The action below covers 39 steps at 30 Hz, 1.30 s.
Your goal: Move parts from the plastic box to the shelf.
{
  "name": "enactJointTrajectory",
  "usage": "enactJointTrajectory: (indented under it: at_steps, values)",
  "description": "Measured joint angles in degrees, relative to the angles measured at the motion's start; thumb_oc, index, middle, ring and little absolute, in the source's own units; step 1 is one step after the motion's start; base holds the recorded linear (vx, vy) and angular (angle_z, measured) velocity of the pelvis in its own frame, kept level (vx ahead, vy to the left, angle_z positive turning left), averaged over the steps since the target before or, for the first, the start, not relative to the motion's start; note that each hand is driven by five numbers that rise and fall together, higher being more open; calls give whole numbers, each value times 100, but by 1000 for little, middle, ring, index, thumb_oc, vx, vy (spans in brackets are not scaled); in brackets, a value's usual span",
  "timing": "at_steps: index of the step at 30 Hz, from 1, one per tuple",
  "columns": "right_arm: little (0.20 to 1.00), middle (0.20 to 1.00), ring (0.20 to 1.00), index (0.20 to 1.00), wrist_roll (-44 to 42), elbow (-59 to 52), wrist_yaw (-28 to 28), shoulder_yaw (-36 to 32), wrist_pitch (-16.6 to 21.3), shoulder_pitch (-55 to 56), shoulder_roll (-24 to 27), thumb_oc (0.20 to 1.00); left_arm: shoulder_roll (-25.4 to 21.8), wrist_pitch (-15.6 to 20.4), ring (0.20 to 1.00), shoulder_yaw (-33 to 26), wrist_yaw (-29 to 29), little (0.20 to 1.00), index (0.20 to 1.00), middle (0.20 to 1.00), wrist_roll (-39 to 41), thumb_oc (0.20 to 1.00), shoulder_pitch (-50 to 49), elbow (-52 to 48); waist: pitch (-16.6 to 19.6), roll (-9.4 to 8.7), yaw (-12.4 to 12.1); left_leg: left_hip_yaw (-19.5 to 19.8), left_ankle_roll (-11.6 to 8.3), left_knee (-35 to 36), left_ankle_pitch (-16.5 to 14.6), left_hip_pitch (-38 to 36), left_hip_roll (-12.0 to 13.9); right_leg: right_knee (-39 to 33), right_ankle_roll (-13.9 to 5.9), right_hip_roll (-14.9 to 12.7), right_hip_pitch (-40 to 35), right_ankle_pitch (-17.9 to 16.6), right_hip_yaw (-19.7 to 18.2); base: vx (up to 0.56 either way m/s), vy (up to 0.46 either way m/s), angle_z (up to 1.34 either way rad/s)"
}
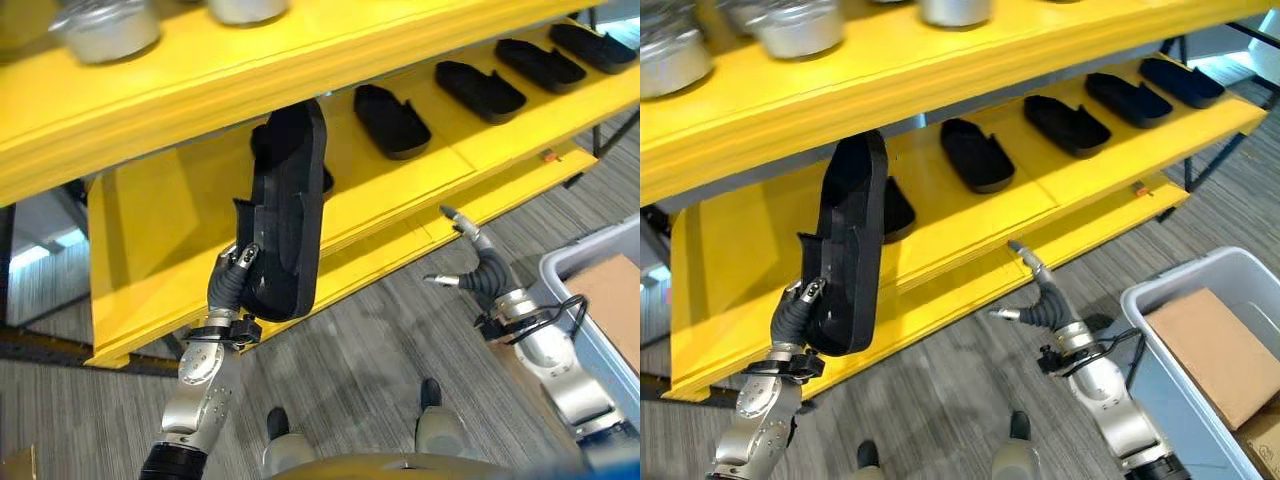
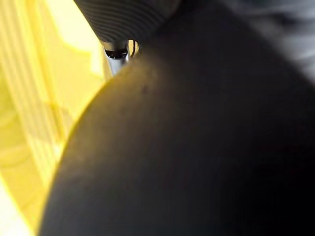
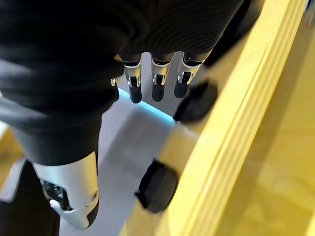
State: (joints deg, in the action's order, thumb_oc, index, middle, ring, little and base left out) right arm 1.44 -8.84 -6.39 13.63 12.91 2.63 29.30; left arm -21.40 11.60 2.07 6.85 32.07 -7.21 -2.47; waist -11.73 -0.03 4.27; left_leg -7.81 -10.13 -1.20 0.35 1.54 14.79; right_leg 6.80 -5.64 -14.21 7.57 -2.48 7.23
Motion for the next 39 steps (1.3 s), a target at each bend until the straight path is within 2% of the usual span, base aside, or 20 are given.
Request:
enactJointTrajectory:
  at_steps: [2,5,6,8,10,12,17,21,24,28,31,36,39]
  values:
    - [1000,1000,1000,1000,0,-1,-39,60,0,-6,15,1000,-225,5,200,-116,108,200,200,200,-13,200,-2,19,37,-66,-130,30,82,26,-20,-122,-83,-56,33,-53,-154,-131,-6,41,195,9]
    - [1000,1000,1000,1000,0,104,-53,63,-5,-138,16,1000,-221,51,200,-131,247,200,200,200,-129,200,237,255,19,-89,-203,35,78,-228,-144,-38,-101,-144,-137,-99,-248,-144,6,44,184,4]
    - [1000,1000,1000,1000,1,195,-52,80,-17,-198,20,1000,-179,50,200,-116,308,200,200,200,-191,200,403,476,15,-88,-214,37,75,-278,-170,-39,-104,-166,-140,-104,-281,-142,22,47,162,2]
    - [1000,1000,1000,1000,0,231,-57,64,-23,-205,19,1000,-184,45,200,-116,440,200,200,200,-242,200,470,601,-28,-159,-181,55,54,-346,-224,-60,-135,-307,-151,-139,-423,-135,115,33,142,1]
    - [1000,1000,1000,1000,0,248,-61,19,-26,-143,22,1000,-188,47,200,-151,511,200,200,200,-300,200,501,602,-109,-296,-173,46,57,-402,-244,5,-206,-443,-259,-216,-452,-142,150,9,100,1]
    - [1000,1000,1000,1000,1,250,-56,26,-64,-39,23,1000,-184,49,200,-151,622,200,200,200,-418,200,506,609,-138,-352,-174,109,79,-462,-256,115,-206,-489,-303,-218,-444,-167,190,0,62,13]
    - [1000,1000,1000,1000,0,302,-38,86,-118,-80,70,1000,-212,67,200,-212,1000,200,200,200,-596,200,955,1458,-201,-462,-204,302,61,-671,-268,401,-190,-578,-382,-191,-436,-224,317,-30,21,14]
    - [1000,1000,1000,1000,-3,310,-23,363,-121,-251,88,1000,-562,31,200,-287,1483,200,200,200,-949,200,1555,2009,-323,-623,-182,488,36,-977,-323,724,-185,-526,-391,-186,-353,-239,438,-54,-13,17]
    - [1000,1000,1000,1000,-11,300,10,526,-116,-333,90,1000,-598,41,200,-355,1764,200,200,200,-1027,200,1945,2189,-380,-683,-204,548,32,-1224,-388,962,-184,-401,-379,-198,-200,-231,440,-46,-29,7]
    - [1000,1000,1000,1000,-23,281,34,678,-114,-547,128,1000,-605,47,200,-614,2250,200,200,200,-1004,200,2476,2272,-617,-650,-206,724,69,-1828,-636,1404,-152,-109,-363,-193,8,-125,445,-45,-25,8]
    - [1000,1000,1000,1000,-41,179,32,753,-115,-657,247,1000,-625,54,200,-638,2394,200,200,200,-849,200,2768,2285,-754,-603,-213,845,121,-2174,-764,1684,-150,90,-380,-201,172,-64,451,-35,-21,8]
    - [1000,1000,1000,1000,-150,48,-50,768,-96,-1001,328,1000,-678,57,200,-626,2609,200,200,200,-775,200,3109,2616,-836,-560,-215,921,146,-2379,-781,1991,-149,288,-393,-211,433,-22,459,-52,-25,4]
    - [1000,1000,1000,1000,-289,-1,-57,925,-66,-1141,328,1000,-903,37,200,-541,2674,200,200,200,-595,200,3501,2879,-968,-540,-196,999,109,-2422,-749,2129,-155,393,-393,-205,559,-8,467,-47,-18,6]
